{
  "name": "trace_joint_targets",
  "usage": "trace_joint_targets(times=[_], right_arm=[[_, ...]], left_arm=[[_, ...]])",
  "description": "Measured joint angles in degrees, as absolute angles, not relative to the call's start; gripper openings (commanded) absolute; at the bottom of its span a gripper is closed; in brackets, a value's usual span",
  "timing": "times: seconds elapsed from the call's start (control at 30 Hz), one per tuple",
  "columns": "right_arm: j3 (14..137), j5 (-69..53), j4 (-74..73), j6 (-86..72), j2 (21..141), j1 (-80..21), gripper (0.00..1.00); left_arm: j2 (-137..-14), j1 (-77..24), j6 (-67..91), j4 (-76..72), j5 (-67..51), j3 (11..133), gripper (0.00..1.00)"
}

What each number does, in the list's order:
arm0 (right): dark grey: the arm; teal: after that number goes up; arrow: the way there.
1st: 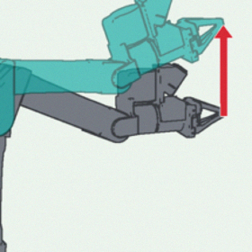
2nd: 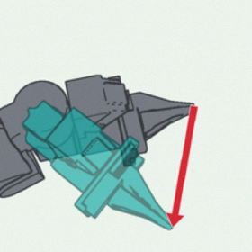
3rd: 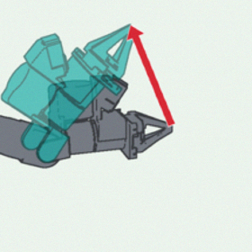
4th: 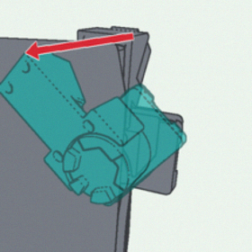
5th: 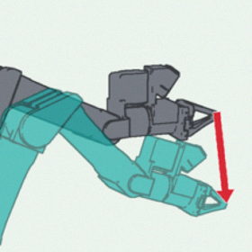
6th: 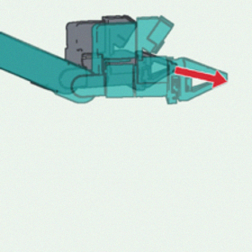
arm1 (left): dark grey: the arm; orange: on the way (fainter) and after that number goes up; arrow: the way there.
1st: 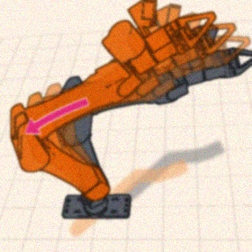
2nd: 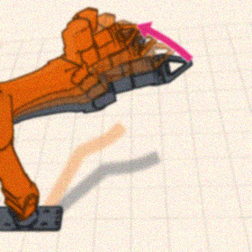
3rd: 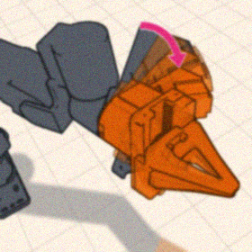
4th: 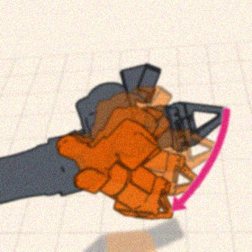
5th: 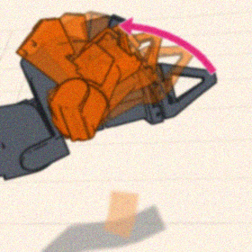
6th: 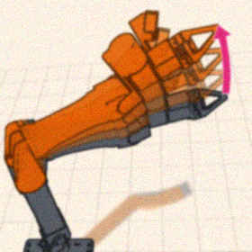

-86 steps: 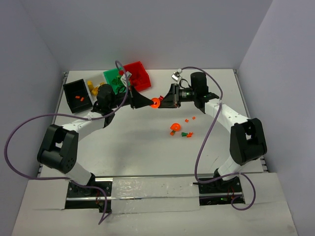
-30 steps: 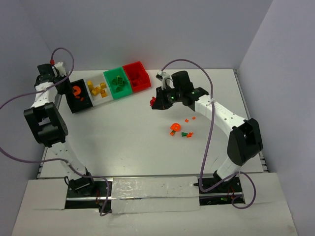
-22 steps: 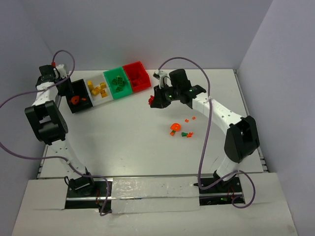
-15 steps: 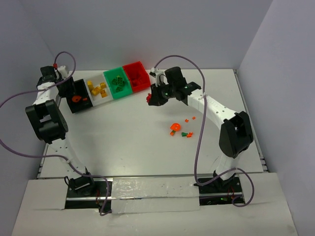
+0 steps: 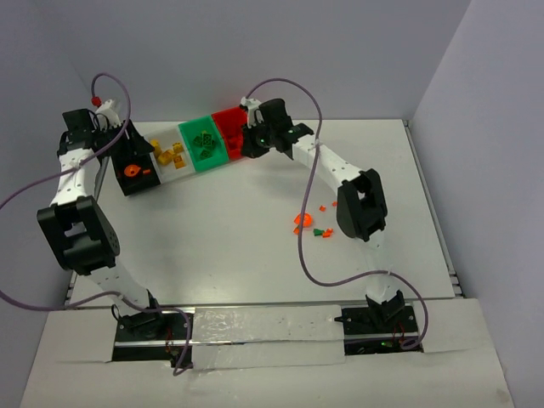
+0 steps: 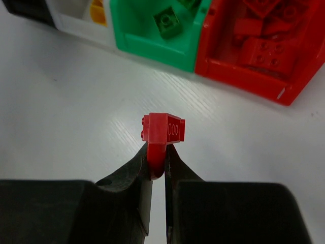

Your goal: Sort the legos into containers by color

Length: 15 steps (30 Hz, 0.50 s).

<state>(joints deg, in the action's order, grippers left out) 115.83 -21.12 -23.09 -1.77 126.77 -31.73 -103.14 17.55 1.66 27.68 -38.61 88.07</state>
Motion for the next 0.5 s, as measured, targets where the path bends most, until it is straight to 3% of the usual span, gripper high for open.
trace_joint_targets(times=[0.13, 0.5], right_arm=[[123.34, -17.84, -22.76, -2.16, 134.32, -31.75, 0.00], [125.65, -9.54, -13.91, -3.21, 139.83, -31.73, 0.01]], left_arm=[[-97.77, 16.99, 3.52, 25.90, -41.29, 84.15, 0.54], [-94.00, 16.97, 7.26, 23.54, -44.23, 77.56, 0.54]])
